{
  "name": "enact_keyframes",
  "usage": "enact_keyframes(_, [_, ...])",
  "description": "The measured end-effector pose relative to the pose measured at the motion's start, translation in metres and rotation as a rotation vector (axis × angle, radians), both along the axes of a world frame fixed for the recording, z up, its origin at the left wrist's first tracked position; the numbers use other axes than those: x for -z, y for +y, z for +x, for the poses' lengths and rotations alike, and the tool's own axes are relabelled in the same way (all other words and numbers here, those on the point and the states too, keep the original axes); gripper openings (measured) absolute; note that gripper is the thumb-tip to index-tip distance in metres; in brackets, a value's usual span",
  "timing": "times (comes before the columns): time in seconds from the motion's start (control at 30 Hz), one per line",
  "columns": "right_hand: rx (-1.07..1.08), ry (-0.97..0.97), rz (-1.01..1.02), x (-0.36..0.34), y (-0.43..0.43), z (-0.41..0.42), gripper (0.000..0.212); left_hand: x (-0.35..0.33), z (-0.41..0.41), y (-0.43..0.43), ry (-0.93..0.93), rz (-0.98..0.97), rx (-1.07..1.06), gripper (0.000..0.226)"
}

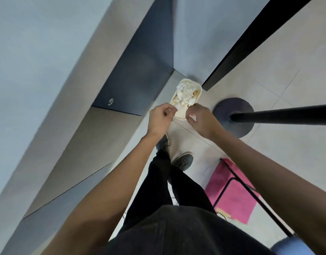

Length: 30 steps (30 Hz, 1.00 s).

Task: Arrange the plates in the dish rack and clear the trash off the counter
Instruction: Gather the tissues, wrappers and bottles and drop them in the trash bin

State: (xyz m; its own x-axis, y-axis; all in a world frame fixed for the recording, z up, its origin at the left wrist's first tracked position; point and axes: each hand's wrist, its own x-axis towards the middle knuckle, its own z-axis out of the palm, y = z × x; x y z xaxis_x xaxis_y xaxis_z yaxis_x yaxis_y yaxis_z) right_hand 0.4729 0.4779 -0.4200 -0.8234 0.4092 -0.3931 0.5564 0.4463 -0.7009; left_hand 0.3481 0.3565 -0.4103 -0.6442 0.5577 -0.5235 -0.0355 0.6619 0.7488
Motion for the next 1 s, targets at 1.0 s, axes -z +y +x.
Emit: enact_keyframes(1.0, [-0.346,0.398,0.502,-0.210,-0.024,-0.369,0.039,-0.263,-0.360,-0.064,0.641,-0.183,-0.317,0.059])
